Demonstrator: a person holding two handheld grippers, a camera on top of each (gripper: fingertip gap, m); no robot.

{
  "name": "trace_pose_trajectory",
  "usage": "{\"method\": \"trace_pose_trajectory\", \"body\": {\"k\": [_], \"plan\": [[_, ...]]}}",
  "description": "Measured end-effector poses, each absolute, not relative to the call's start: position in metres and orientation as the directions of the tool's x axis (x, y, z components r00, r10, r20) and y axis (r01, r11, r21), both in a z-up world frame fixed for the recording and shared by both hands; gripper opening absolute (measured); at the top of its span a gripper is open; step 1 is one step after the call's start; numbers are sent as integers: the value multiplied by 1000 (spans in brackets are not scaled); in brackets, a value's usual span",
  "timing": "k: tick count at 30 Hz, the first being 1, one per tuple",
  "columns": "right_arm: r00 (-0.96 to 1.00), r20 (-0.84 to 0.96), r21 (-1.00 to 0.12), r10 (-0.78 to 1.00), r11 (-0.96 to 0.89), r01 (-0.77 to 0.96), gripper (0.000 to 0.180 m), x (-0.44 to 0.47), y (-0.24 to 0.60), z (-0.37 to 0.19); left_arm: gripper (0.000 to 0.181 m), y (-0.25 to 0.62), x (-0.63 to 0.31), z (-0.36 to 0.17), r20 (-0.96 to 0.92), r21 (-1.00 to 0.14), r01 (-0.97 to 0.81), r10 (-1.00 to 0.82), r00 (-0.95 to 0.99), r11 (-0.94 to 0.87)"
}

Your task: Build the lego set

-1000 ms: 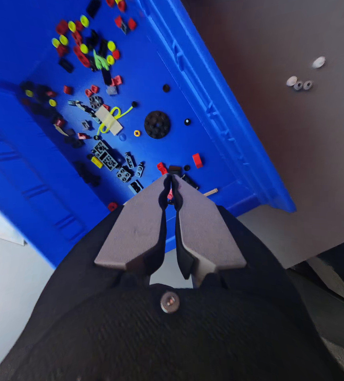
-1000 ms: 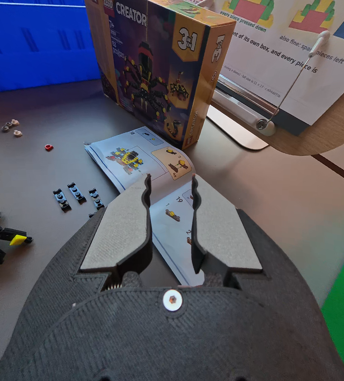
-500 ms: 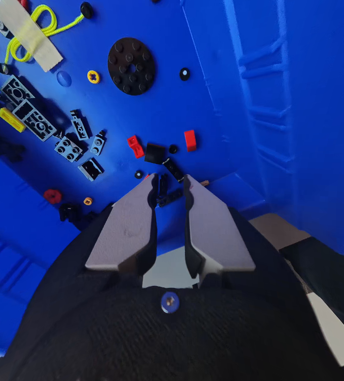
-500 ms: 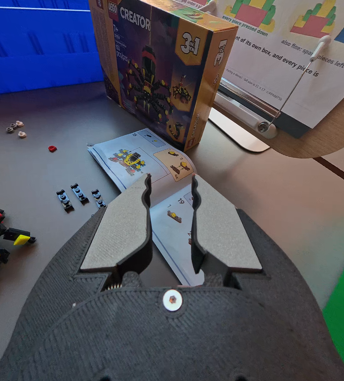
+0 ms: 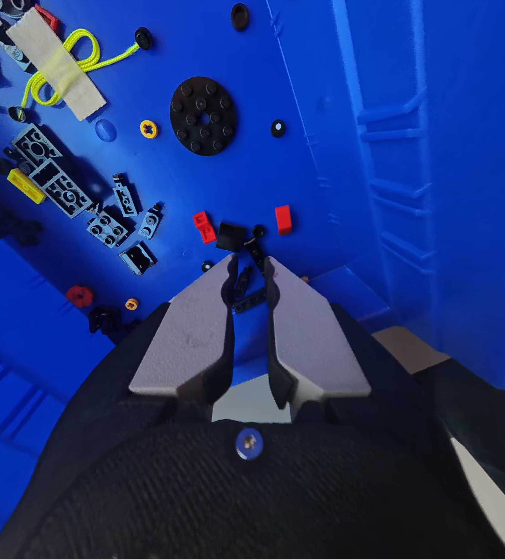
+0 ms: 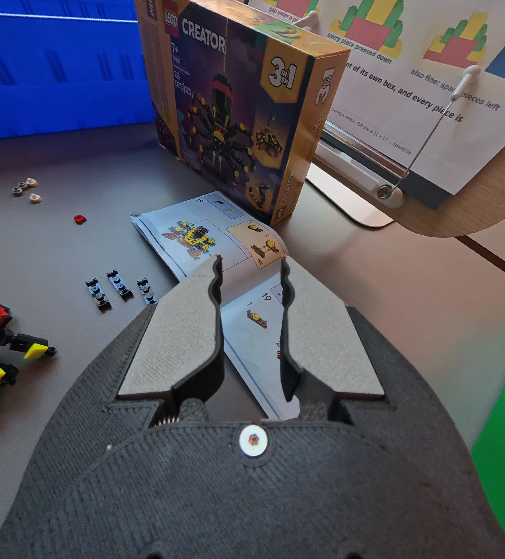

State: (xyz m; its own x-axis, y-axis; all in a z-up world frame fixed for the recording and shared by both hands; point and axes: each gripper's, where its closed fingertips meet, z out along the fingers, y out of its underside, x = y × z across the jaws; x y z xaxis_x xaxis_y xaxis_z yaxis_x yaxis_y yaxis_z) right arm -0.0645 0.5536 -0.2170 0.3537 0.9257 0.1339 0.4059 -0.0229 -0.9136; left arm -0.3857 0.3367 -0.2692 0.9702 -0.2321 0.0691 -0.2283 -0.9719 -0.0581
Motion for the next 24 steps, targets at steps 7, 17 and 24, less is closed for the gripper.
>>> {"method": "trace_pose_trajectory", "body": {"k": [7, 17, 24], "plan": [[358, 135, -916, 924, -21, 400, 35, -63, 554, -215, 17, 337, -382, -267, 111, -89, -206, -215, 970, -974], [354, 142, -914, 925, -15, 405, 35, -64, 553, -215, 5, 338, -377, -269, 127, -74, -198, -206, 970, -977], [350, 152, -915, 924, -2, 404, 35, -64, 551, -213, 2, 341, -381, -270, 152, -86, -187, -199, 968, -979]]}}
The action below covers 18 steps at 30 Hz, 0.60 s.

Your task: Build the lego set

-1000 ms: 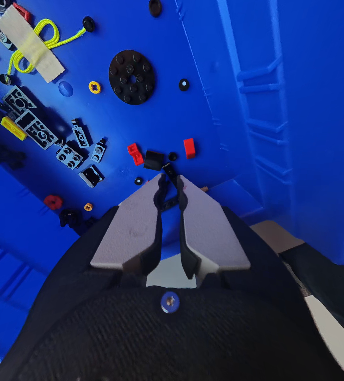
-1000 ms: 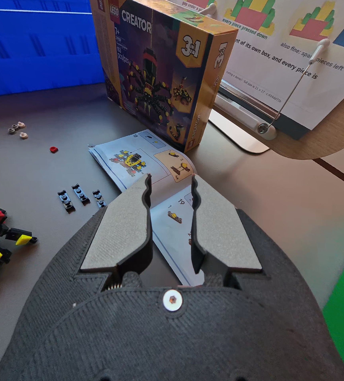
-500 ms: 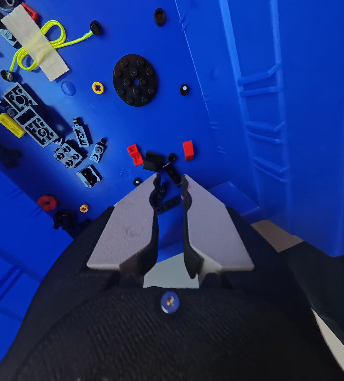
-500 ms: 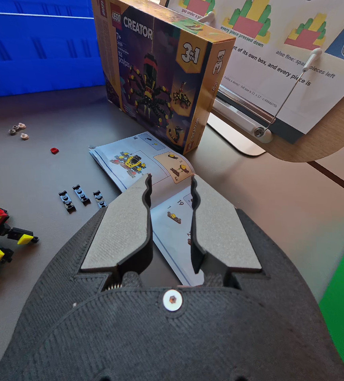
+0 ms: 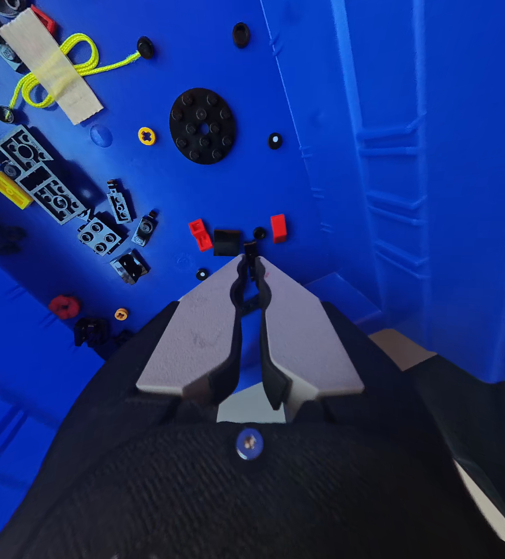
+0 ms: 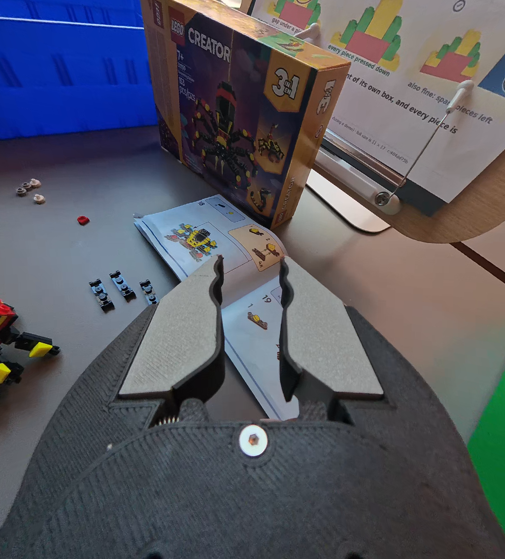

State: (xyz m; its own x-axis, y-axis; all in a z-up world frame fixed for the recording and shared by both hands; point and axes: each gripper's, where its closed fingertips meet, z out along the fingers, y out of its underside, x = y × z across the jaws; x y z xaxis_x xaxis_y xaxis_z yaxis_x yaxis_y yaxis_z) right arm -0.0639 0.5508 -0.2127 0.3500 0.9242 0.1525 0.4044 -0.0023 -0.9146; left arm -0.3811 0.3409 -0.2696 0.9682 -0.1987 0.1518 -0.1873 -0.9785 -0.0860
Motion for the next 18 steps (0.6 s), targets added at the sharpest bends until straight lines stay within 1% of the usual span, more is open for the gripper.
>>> {"method": "trace_pose_trajectory", "body": {"k": [2, 3, 5, 10, 13, 15, 17, 18], "plan": [[351, 156, -915, 923, 1, 404, 34, -64, 551, -212, 5, 344, -388, -269, 101, -96, -195, -205, 974, -976], [351, 156, -915, 923, 2, 403, 34, -64, 551, -212, 18, 345, -395, -269, 47, -96, -202, -207, 977, -975], [351, 156, -915, 923, 1, 403, 34, -64, 551, -212, 17, 344, -405, -268, -11, -84, -218, -218, 976, -972], [353, 160, -916, 922, 5, 402, 34, -63, 551, -211, 24, 343, -396, -267, 77, -101, -199, -207, 975, -975], [354, 161, -916, 921, 6, 402, 32, -63, 551, -211, 23, 341, -392, -268, 106, -103, -191, -201, 974, -976], [353, 160, -915, 922, 5, 403, 32, -63, 551, -211, 19, 343, -392, -269, 114, -106, -178, -190, 975, -978], [351, 162, -915, 922, 7, 404, 32, -64, 551, -211, 6, 345, -398, -271, 77, -112, -184, -193, 978, -977], [351, 164, -915, 922, 9, 404, 32, -64, 551, -211, 6, 345, -398, -271, 75, -117, -187, -197, 978, -975]]}}
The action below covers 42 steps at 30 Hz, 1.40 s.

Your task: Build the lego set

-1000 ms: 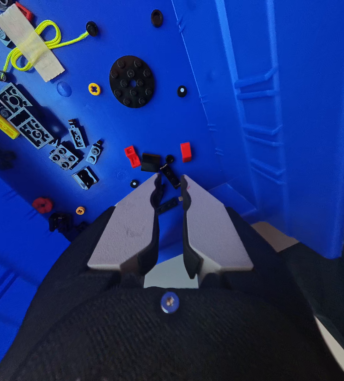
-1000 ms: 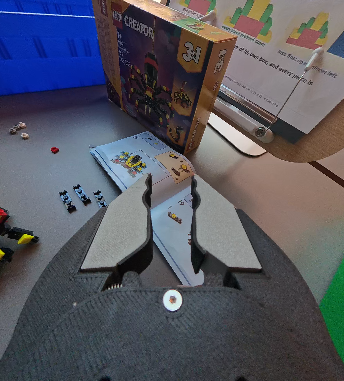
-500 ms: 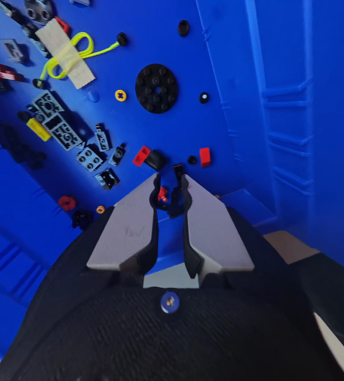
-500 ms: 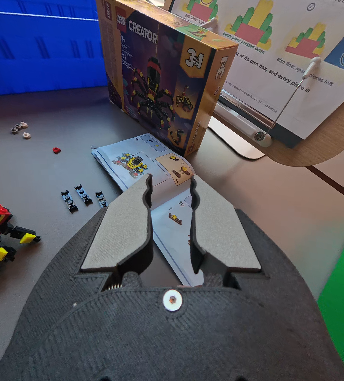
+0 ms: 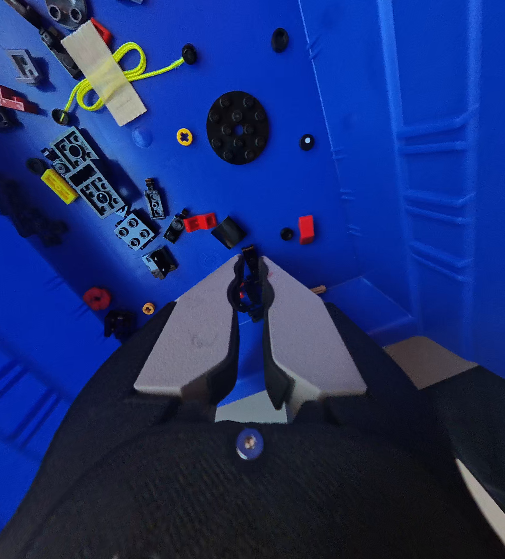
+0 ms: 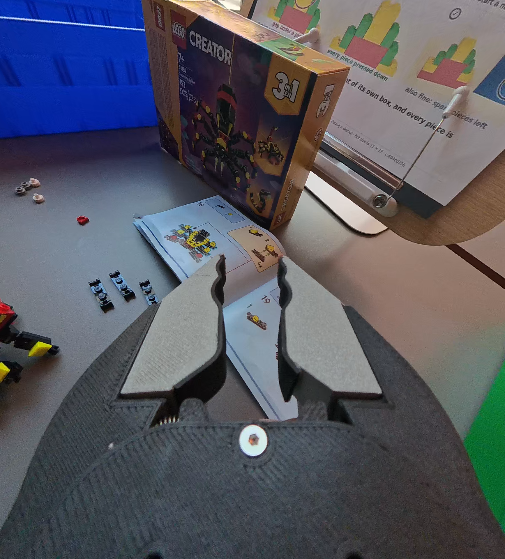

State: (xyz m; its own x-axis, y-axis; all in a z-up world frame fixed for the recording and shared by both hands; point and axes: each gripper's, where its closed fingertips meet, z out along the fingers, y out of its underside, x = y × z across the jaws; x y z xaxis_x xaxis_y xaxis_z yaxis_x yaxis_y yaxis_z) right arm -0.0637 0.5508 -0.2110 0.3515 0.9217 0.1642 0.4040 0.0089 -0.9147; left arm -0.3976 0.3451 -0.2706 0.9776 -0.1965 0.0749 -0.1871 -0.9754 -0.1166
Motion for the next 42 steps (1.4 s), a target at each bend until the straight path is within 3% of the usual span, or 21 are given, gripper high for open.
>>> {"method": "trace_pose_trajectory", "body": {"k": [6, 13, 27, 30, 32, 34, 36, 39, 42], "plan": [[351, 163, -917, 922, 10, 399, 31, -64, 551, -210, 6, 349, -398, -271, 61, -154, -192, -203, 977, -969], [351, 169, -917, 921, 17, 397, 31, -64, 549, -208, 2, 359, -409, -271, -139, -193, -293, -270, 953, -936], [350, 163, -919, 923, 13, 394, 31, -64, 549, -207, 3, 356, -413, -256, -70, -213, -280, -271, 960, -936], [350, 159, -919, 923, 9, 394, 31, -65, 550, -208, 3, 369, -411, -219, -116, -349, -277, -252, 961, -895], [346, 155, -923, 925, 10, 386, 31, -65, 549, -206, 2, 388, -398, -176, -157, -542, -278, -229, 961, -793], [339, 144, -932, 930, 13, 361, 31, -66, 546, -200, 2, 406, -356, -124, -125, -770, -266, -272, 954, -580], [317, 123, -953, 941, 23, 304, 30, -69, 538, -186, 2, 412, -297, -79, -49, -919, -193, -386, 921, -343], [284, 128, -982, 950, 81, 171, 26, -75, 514, -152, 2, 414, -212, -47, 130, -987, 49, -575, 808, -154], [244, 132, -991, 961, 120, 61, 26, -82, 484, -124, 2, 431, -151, -51, 220, -973, 206, -672, 708, -101]]}}
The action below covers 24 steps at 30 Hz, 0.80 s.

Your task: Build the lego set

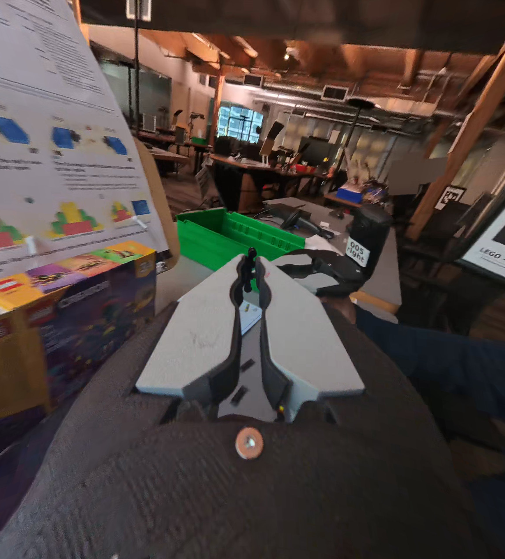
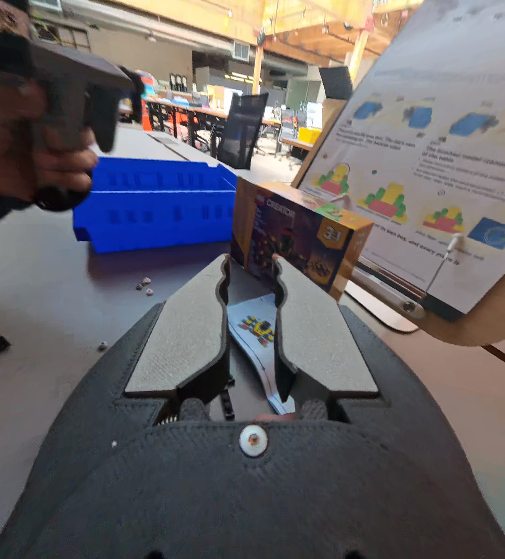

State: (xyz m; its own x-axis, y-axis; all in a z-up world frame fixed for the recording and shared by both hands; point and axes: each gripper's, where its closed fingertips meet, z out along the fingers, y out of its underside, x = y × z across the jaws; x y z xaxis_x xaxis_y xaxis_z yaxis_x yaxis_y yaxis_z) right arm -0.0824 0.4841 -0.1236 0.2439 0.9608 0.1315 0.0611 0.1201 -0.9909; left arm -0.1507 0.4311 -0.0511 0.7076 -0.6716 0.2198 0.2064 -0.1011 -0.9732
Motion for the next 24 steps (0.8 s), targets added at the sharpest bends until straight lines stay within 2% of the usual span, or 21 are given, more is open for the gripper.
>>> {"method": "trace_pose_trajectory", "body": {"k": [4, 7, 10, 11, 12, 15, 18, 21, 24], "plan": [[345, 184, -982, 921, 184, 31, 29, -80, 480, -115, 2, 463, -107, -70, 355, -920, 362, -715, 602, -152], [379, 196, -980, 904, 192, 48, 29, -78, 486, -118, 1, 483, -104, -80, 531, -803, 558, -677, 509, -209], [362, 199, -980, 910, 184, 76, 27, -86, 484, -126, 1, 493, -101, -91, 615, -700, 679, -671, 414, -222], [379, 217, -976, 900, 193, 102, 25, -87, 486, -130, 0, 491, -96, -91, 667, -632, 718, -676, 313, -291], [389, 237, -971, 890, 203, 127, 23, -89, 488, -133, 1, 486, -89, -87, 674, -595, 726, -706, 218, -344], [376, 263, -964, 889, 226, 140, 24, -97, 481, -135, 1, 488, -81, -106, 704, -602, 698, -669, 237, -386], [402, 271, -962, 875, 229, 148, 19, -99, 481, -135, 1, 487, -84, -108, 740, -533, 727, -655, 152, -433], [427, 302, -953, 852, 258, 159, 8, -98, 482, -133, 1, 488, -89, -109, 746, -522, 750, -644, 171, -406], [430, 319, -947, 844, 270, 173, 6, -98, 483, -134, 1, 488, -90, -110, 741, -544, 748, -636, 216, -380]]}}
